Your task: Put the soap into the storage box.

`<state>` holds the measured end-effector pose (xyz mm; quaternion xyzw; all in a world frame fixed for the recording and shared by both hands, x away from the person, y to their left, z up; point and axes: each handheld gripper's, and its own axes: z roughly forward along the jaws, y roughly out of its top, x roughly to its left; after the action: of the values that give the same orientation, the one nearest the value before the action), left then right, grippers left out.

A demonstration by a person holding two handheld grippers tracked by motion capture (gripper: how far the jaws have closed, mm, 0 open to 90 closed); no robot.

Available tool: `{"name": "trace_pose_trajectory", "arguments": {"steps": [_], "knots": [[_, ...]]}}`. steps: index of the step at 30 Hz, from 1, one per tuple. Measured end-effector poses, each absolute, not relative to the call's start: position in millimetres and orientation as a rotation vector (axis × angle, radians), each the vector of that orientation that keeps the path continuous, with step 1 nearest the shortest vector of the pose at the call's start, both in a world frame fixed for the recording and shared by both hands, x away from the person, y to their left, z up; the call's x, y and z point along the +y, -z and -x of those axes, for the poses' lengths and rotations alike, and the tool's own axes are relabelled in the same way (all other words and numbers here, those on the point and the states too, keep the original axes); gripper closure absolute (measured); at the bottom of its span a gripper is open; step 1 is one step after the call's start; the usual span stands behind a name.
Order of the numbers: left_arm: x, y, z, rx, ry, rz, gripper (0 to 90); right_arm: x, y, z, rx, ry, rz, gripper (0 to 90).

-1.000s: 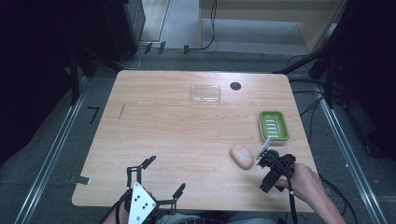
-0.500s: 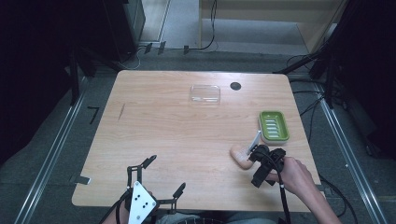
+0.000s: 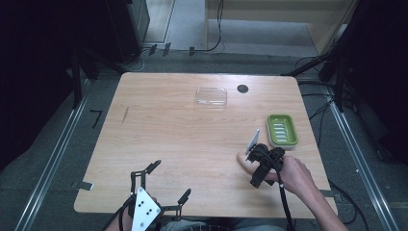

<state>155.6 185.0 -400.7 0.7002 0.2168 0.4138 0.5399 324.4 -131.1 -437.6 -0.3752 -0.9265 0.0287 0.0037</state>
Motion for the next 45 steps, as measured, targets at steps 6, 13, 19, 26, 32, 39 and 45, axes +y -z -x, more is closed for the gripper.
{"name": "trace_pose_trajectory", "arguments": {"steps": [6, 13, 19, 26, 32, 39, 45], "knots": [[185, 401, -156, 0.514, -0.984, -1.665, 0.0, -125, 437, -332, -2.899, -0.076, 1.177, 0.0], [185, 401, -156, 0.515, -0.984, -1.665, 0.0, -119, 437, -340, -2.898, -0.063, 1.172, 0.0], [185, 401, -156, 0.513, -0.983, -1.667, 0.0, -114, 437, -347, -2.904, -0.041, 1.169, 0.0], [185, 401, -156, 0.514, -0.982, -1.665, 0.0, -107, 440, -356, -2.896, -0.031, 1.162, 0.0], [186, 401, -156, 0.514, -0.982, -1.664, 0.0, -105, 443, -362, -2.884, -0.023, 1.183, 0.0], [186, 401, -156, 0.515, -0.982, -1.665, 0.0, -102, 449, -371, -2.873, -0.019, 1.182, 0.0], [186, 401, -156, 0.515, -0.982, -1.663, 0.0, -99, 455, -377, -2.860, -0.014, 1.207, 0.0]]}}
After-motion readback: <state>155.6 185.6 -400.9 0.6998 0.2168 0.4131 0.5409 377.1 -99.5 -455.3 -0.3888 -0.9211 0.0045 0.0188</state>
